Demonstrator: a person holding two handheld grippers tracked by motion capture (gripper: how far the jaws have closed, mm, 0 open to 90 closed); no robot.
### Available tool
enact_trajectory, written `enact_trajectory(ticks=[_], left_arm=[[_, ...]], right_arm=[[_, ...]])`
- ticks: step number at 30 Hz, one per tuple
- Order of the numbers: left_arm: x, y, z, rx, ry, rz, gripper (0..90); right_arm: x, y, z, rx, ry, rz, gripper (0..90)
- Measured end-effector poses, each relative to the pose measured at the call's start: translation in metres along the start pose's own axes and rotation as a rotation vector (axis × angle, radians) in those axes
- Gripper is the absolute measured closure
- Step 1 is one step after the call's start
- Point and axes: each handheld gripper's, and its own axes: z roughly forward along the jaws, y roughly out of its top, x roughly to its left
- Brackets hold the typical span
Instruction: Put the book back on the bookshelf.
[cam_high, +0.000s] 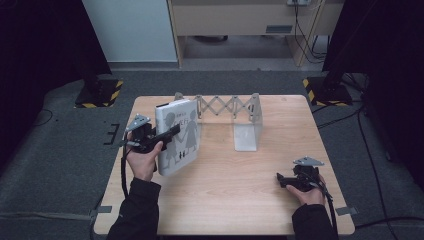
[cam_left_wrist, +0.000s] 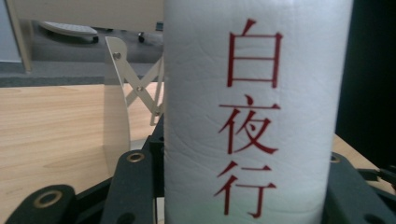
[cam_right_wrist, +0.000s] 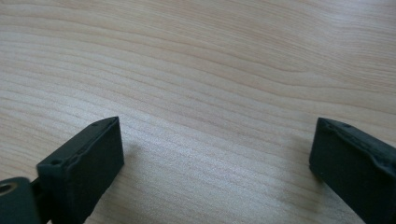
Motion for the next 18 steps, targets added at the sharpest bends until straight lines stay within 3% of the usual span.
enact_trajectory(ticks=[4,18], left_arm=[[0.004,0.002,0.009,-0.023,0.015,0.01,52.7],[0.016,0.002,0.043,-0.018,0.098,-0.013,52.6]], right_arm=[[0.0,0.0,0.0,0.001,0.0,0.001,2.8],[0.0,0.0,0.0,0.002,0.0,0.001,2.8]])
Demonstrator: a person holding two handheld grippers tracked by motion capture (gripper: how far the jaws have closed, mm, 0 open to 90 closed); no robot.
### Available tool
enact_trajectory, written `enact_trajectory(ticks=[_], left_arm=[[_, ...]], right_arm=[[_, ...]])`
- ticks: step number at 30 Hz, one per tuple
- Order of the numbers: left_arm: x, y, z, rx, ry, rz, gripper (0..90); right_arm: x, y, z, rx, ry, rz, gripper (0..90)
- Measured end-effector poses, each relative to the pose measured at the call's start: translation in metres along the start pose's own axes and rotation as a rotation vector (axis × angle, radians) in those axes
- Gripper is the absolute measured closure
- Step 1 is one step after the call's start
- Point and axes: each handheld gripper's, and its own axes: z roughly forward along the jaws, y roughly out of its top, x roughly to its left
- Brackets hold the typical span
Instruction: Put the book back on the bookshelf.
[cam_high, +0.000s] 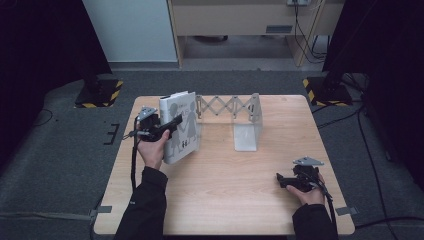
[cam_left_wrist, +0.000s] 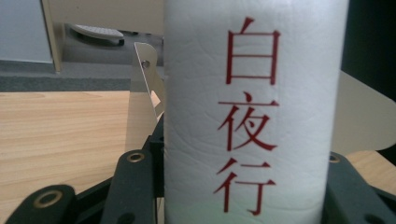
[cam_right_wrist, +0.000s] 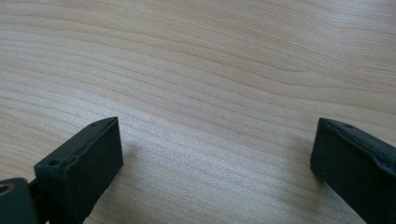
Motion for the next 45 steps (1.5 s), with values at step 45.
enact_trajectory(ticks=[45], left_arm=[[-0.02,-0.076,-0.053,0.025,0.047,0.199,50.7]], right_arm=[[0.001,0.0,0.0,-0.003,-0.008,0.001,3.1]])
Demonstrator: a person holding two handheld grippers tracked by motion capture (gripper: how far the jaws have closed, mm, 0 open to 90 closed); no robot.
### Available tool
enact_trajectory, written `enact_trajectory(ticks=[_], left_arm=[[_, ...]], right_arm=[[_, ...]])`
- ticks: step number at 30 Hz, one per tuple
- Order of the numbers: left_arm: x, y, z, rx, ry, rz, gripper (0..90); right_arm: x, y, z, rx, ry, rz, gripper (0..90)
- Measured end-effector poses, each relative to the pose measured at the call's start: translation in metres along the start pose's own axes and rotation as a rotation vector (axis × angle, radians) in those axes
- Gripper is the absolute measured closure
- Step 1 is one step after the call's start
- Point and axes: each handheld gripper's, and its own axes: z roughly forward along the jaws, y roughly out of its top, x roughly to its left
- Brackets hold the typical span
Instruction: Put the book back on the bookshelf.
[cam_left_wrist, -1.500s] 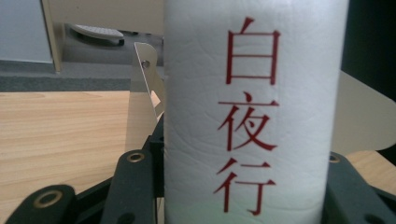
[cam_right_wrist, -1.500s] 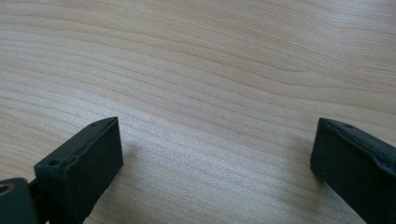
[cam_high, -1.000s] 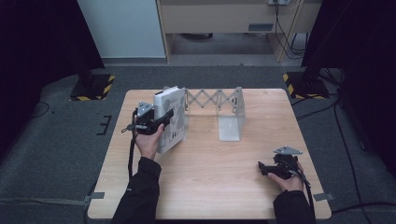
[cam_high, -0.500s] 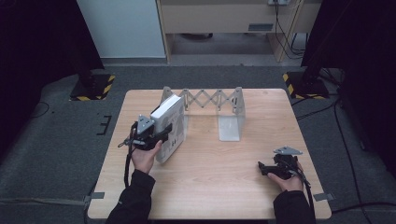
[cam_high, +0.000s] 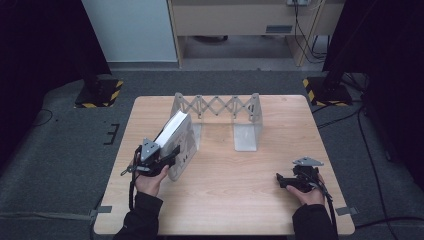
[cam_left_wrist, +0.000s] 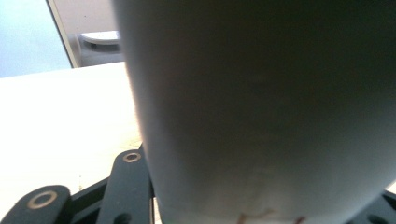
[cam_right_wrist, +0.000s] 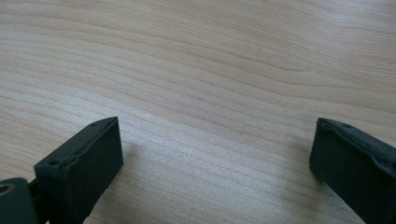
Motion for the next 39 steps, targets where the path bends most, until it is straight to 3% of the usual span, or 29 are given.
enact_trajectory(ticks=[4,12,17,21,26,32,39], left_arm=[[0.003,0.001,0.002,-0.033,-0.017,-0.056,48.6],[0.005,0.005,0.01,-0.083,0.001,-0.108,44.3],[0.005,0.007,0.011,-0.093,0.024,-0.104,47.7],[0.005,0.013,0.012,-0.092,0.036,-0.138,49.3],[0.003,0.022,0.015,-0.074,0.045,-0.138,50.0],[0.005,0.035,0.022,-0.064,0.069,-0.173,50.8],[0.005,0.045,0.035,-0.079,0.079,-0.15,51.1]], right_arm=[[0.0,0.0,0.0,0.0,0.0,0.0,3.1],[0.0,0.0,0.0,0.0,0.0,0.0,3.0],[0.0,0.0,0.0,0.004,0.004,0.002,2.8],[0.0,0.0,0.0,0.005,0.005,0.002,2.8],[0.0,0.0,0.0,0.005,0.006,0.001,2.8],[0.0,0.0,0.0,0.005,0.006,0.001,2.8],[0.0,0.0,0.0,0.005,0.007,0.003,2.8]])
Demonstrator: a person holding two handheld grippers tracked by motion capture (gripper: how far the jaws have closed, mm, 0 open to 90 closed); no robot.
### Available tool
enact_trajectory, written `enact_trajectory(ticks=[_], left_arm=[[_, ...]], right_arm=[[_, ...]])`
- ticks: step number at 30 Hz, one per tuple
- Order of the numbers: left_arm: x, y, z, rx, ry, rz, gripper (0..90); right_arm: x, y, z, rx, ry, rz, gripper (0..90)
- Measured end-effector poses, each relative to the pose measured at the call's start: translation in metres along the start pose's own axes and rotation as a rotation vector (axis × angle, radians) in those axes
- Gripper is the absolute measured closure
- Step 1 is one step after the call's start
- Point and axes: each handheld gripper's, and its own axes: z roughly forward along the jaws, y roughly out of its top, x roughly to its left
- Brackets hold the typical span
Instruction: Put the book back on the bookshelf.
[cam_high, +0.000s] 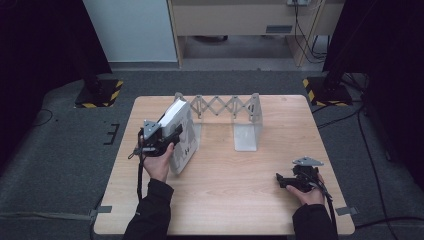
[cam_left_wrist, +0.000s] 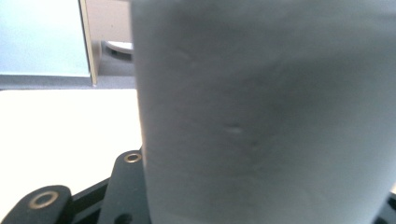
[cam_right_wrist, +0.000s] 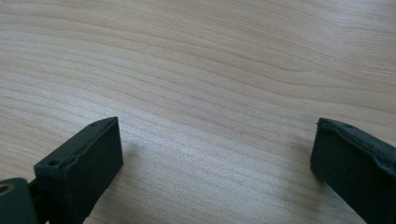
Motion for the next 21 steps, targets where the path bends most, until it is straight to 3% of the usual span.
enact_trajectory(ticks=[4,8,11,21], left_arm=[[-0.003,0.006,0.01,-0.027,0.022,0.015,51.1],[-0.004,0.002,0.021,-0.007,0.032,0.001,51.0],[-0.007,0.001,0.024,-0.024,0.037,-0.005,50.9],[-0.012,-0.013,0.022,-0.059,0.026,0.037,50.1]], right_arm=[[0.0,0.0,0.0,-0.002,0.0,0.0,2.8],[0.0,0.0,0.0,-0.002,0.0,0.0,2.8],[0.0,0.0,0.0,-0.001,0.001,-0.002,2.8],[0.0,0.0,0.0,-0.003,0.005,-0.015,2.8]])
